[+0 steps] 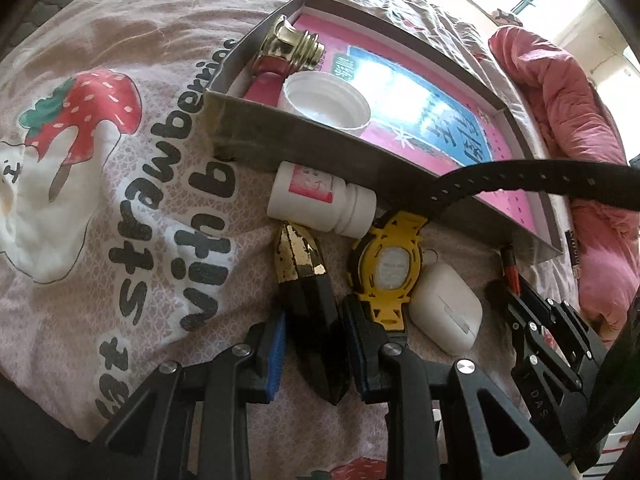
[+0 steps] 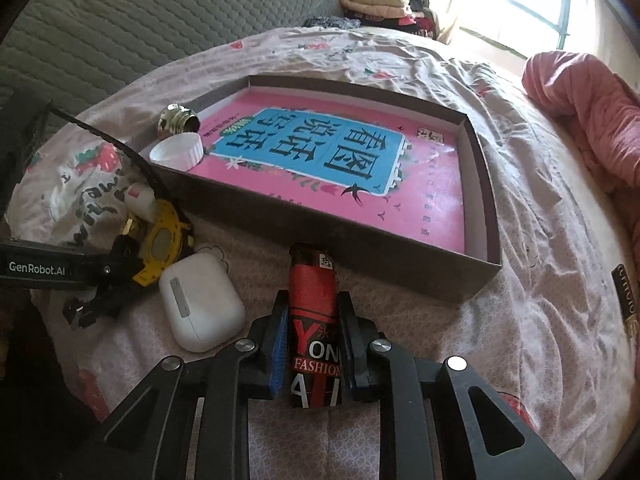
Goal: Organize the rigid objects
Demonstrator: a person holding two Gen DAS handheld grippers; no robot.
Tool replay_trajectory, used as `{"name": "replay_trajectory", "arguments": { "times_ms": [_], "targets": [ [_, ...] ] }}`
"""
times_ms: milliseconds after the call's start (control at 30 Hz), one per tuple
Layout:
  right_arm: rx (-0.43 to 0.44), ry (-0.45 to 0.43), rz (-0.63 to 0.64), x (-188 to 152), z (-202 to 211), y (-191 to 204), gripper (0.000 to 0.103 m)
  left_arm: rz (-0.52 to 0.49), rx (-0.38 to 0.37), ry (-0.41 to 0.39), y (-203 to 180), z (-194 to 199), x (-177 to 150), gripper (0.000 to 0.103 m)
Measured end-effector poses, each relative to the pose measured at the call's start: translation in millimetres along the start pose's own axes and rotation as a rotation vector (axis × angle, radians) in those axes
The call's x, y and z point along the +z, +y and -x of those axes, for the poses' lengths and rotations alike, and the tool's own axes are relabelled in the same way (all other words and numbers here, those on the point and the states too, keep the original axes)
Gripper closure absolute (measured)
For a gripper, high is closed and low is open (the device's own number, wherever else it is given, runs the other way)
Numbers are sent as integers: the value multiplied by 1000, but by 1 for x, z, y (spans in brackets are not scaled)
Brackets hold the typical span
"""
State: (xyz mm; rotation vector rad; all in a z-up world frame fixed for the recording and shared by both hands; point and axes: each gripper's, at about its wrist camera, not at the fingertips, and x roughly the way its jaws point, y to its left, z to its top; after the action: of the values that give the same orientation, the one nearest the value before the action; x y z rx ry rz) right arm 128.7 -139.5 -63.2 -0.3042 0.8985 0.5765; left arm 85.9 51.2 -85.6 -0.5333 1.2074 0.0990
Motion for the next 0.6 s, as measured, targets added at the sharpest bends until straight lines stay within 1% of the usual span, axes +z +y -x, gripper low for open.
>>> {"name": "replay_trajectory", "arguments": {
  "times_ms": [67,133,233,333,400,500,600],
  "targets": [
    [-2,-11,-10,0,3,-2,81,3,-26,-3,2,1,2,76],
    [18,-36,-30,0,8,-5,81,11,-62,-8,8,4,0,77],
    [40,-81,-49,0,18,-8,82,-16,-67,-25,6,11,-1,77],
    [54,-89,-72,0,21,-11,82,-23,-86,-47,4,19,-5,78],
    [69,-97,-86,-1,25,-14,88,-30,-111,-65,3,24,-8,80],
    [88,-124,-96,-1,31,-15,89,-72,-92,-98,-4,35,-10,80],
    [67,-100,-93,-2,27,-16,91,-73,-84,-102,-4,38,-10,80]
  ]
}}
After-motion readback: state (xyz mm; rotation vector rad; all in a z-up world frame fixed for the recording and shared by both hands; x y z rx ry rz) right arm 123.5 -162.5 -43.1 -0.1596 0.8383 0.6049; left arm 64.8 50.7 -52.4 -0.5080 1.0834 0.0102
